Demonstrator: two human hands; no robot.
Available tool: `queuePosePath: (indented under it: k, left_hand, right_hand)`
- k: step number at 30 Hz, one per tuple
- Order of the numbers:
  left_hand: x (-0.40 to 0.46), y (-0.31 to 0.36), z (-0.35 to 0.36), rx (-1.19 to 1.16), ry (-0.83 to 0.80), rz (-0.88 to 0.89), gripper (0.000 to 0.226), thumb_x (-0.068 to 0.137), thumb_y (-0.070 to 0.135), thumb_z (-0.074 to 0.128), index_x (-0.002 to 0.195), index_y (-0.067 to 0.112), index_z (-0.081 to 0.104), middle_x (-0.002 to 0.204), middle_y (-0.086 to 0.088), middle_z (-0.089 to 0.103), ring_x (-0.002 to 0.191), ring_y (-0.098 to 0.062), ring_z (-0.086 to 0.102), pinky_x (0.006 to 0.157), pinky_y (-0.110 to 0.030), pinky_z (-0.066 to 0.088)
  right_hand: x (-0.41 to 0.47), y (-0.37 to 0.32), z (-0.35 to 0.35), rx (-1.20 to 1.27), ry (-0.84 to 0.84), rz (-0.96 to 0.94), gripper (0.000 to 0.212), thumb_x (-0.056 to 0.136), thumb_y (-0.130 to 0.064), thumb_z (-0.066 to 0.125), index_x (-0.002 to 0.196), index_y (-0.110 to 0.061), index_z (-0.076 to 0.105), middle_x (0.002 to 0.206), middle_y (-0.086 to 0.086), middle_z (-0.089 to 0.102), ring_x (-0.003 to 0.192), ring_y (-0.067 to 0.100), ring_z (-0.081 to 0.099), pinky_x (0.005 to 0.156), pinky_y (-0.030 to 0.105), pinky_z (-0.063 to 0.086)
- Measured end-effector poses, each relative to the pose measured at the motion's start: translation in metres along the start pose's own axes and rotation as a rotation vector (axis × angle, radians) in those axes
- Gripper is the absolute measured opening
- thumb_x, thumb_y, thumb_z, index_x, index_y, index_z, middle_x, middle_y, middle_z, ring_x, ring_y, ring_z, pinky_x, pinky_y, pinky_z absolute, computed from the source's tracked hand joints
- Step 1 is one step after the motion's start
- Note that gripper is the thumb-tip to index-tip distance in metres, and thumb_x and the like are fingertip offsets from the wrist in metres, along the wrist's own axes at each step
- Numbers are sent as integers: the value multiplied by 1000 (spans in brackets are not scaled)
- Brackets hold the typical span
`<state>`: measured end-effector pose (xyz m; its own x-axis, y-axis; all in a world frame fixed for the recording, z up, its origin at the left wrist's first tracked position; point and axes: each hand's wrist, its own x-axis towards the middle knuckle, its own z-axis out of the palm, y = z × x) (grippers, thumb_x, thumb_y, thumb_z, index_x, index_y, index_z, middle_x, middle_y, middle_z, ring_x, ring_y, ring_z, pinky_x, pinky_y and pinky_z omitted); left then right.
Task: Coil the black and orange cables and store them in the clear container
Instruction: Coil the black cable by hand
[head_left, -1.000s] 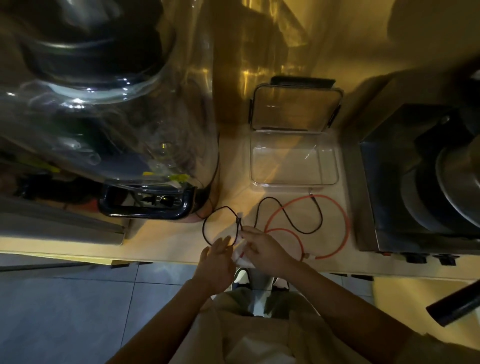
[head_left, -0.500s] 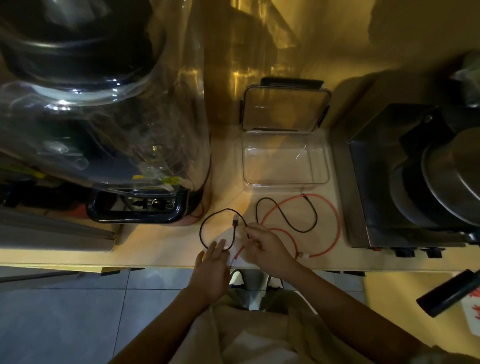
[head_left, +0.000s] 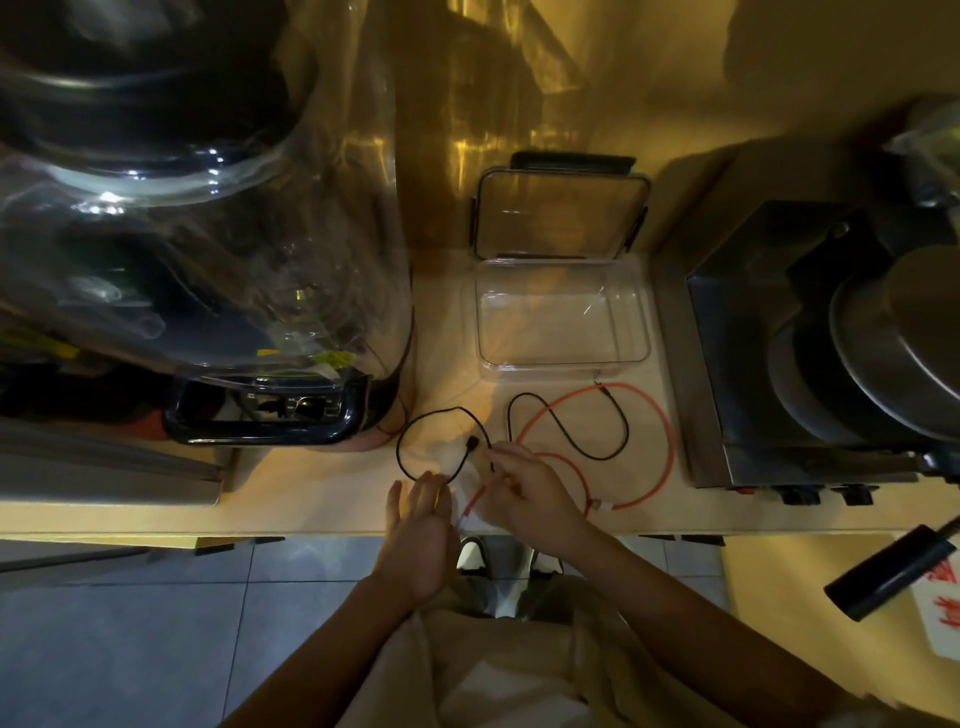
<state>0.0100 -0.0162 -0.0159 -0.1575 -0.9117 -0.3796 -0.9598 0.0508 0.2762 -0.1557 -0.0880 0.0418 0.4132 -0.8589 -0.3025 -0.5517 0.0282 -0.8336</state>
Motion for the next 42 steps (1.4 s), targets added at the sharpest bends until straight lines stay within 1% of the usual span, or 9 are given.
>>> queuePosePath:
  k: [3,6,9,12,19,27,32,35,42]
  left_hand:
    - [0,-2,-9,-126,244,81,40,86,21,47,118,7,66,126,-11,59,115,-30,58,111,-53,33]
    - [0,-4,-19,-337,420,114,23,75,-4,66,94,5,75,101,-10,69,90,-29,66,83,-35,54]
    - [-2,-3,-28,-531,509,46,29,72,-15,65,82,12,71,91,0,66,78,-15,65,68,-28,53]
    - [0,1,-37,-742,564,-29,26,81,-11,63,86,14,61,85,5,63,78,-7,62,71,-25,52]
    - [9,15,-65,-1326,237,-326,21,91,-6,53,102,8,65,72,-7,56,52,-14,52,58,-30,45]
    - [5,19,-88,-1993,-127,-263,23,93,21,57,107,8,69,51,6,24,42,-8,22,44,-22,28]
    - [3,21,-89,-1699,-160,-348,32,102,27,49,101,4,71,53,3,25,43,-13,23,44,-24,34]
    - [2,25,-92,-1697,-182,-314,29,101,28,49,94,7,67,53,2,25,42,-13,23,46,-25,37]
    - [-2,34,-103,-1638,-230,-165,39,101,36,44,96,4,67,48,-2,28,42,-15,25,50,-27,42]
  right_hand:
    - [0,0,-2,57,92,18,32,93,-1,57,124,-2,65,125,12,60,108,16,59,92,19,48]
    - [0,-2,-4,70,240,7,21,91,-5,63,109,-10,73,107,8,67,91,11,62,78,10,46]
    - [0,-2,-8,143,338,12,21,89,3,63,98,-11,75,97,8,71,89,21,67,75,24,54]
    - [-3,-4,-16,209,358,45,32,89,6,59,93,-23,71,88,10,72,83,29,67,75,38,56]
    - [-4,-16,-49,374,448,14,45,89,16,51,94,-26,66,86,-2,69,73,8,65,72,33,56]
    - [-12,-21,-88,355,532,-14,29,93,2,58,100,-24,68,77,-7,63,62,9,57,59,30,50]
    - [-15,-14,-117,268,582,-4,27,94,-5,61,100,-30,68,78,-11,65,71,11,61,68,30,52]
    - [-13,-15,-124,251,588,-35,26,93,-4,61,101,-28,67,87,10,67,74,17,63,68,28,52]
    - [-3,-40,-131,388,588,-95,25,91,2,60,105,-18,67,82,4,64,72,9,65,72,19,55]
